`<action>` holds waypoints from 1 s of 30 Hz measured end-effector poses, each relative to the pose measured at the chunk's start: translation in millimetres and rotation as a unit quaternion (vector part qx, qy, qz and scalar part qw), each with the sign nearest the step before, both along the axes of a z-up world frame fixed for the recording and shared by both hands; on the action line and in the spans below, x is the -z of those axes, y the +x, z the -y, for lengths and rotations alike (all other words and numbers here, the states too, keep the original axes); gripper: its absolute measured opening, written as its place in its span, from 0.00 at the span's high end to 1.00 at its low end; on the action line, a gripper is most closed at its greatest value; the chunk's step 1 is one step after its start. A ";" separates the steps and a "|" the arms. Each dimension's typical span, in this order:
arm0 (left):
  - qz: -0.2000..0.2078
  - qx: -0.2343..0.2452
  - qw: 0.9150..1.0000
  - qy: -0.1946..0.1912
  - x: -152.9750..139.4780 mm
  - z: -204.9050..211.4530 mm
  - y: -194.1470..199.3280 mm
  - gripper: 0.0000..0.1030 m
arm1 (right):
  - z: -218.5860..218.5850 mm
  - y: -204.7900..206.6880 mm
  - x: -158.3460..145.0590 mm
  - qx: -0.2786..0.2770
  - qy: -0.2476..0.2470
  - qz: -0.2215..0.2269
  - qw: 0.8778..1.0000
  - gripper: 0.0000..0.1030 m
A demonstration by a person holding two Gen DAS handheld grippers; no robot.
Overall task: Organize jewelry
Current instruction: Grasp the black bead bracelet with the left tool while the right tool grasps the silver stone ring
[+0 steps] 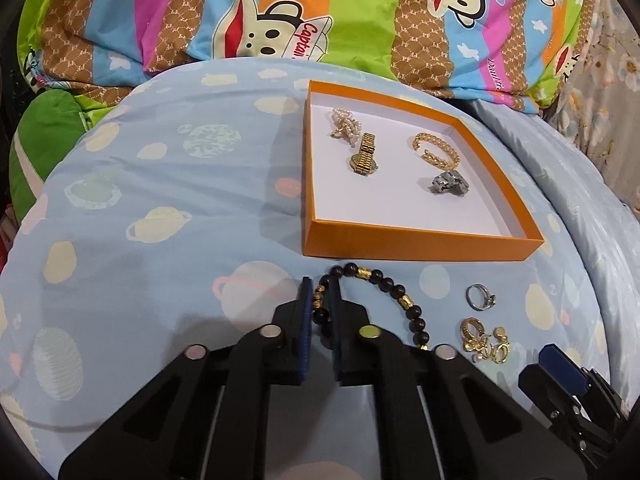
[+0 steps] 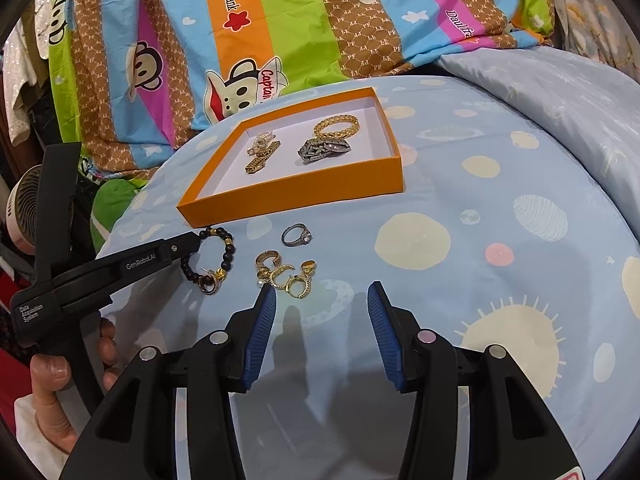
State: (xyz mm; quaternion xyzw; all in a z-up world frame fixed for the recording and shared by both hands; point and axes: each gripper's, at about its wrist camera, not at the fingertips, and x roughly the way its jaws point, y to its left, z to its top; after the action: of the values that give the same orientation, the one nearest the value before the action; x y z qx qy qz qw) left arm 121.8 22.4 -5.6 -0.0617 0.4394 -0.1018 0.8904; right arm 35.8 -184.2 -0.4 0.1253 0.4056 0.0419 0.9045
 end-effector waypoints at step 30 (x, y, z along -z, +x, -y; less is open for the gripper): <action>0.061 -0.030 0.997 -0.034 -28.8 -50.7 -11.2 1.00 | -33.2 75.3 6.8 -0.036 -0.068 -0.037 0.996 0.75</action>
State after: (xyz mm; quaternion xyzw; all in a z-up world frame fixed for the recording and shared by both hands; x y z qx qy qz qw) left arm 110.5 73.1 23.2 -0.0989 0.3789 -0.0930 0.9155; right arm 111.1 -151.0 -7.2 0.0507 0.4446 0.0423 0.8933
